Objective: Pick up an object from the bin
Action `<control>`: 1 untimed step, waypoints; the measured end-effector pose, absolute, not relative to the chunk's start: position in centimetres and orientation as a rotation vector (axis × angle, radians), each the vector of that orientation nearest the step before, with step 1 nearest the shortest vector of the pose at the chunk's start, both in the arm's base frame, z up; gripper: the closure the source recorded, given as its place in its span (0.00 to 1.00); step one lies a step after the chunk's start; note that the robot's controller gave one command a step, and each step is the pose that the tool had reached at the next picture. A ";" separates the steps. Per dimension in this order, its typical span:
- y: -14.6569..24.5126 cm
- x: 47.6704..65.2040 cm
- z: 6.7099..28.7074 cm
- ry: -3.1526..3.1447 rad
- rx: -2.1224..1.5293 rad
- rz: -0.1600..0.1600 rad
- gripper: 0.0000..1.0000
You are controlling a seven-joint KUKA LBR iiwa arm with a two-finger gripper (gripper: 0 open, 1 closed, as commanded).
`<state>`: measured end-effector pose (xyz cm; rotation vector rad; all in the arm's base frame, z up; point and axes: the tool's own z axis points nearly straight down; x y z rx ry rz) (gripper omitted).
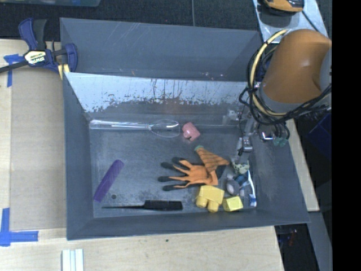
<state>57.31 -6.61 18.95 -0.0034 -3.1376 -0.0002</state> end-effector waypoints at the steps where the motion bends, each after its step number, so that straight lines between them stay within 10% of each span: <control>1: -6.6 57.5 19.4 -3.146 -0.001 0.001 0.00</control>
Offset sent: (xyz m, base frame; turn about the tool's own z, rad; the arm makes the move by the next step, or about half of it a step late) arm 0.0127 0.0097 -0.1195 0.2212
